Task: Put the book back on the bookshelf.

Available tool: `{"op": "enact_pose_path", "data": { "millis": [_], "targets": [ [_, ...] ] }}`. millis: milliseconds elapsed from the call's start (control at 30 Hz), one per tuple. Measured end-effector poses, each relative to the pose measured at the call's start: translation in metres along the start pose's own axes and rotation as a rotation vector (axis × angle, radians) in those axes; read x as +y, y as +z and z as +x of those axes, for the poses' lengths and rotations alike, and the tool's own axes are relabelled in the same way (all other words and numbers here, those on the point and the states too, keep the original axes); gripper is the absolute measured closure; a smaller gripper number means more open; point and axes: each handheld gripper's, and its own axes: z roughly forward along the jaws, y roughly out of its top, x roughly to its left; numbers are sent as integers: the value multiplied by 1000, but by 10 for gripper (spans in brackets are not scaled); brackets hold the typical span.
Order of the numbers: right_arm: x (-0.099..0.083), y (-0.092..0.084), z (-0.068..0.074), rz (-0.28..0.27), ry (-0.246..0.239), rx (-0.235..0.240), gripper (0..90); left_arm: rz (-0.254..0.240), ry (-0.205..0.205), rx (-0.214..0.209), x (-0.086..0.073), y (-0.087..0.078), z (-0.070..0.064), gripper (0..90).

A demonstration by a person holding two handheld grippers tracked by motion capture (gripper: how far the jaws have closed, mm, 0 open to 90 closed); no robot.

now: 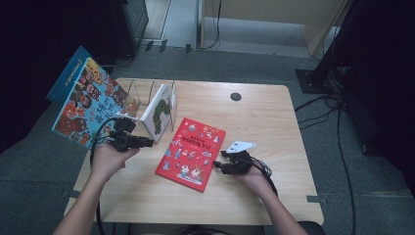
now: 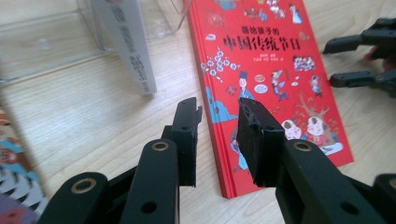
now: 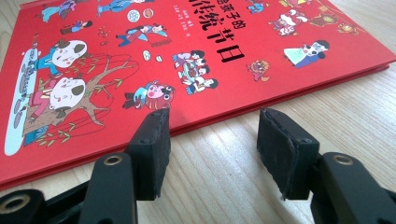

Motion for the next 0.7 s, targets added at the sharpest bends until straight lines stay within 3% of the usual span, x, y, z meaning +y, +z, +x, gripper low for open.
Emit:
{"op": "enact_pose_path", "data": {
  "millis": [367, 700],
  "targets": [
    [-3, -3, 0, -6, -18, -11, 445, 8, -18, -34, -9, 29, 2, 707],
    [-5, -4, 3, 1, -36, -31, 437, 11, -24, -22, -19, 54, 8, 769]
  ]
}}
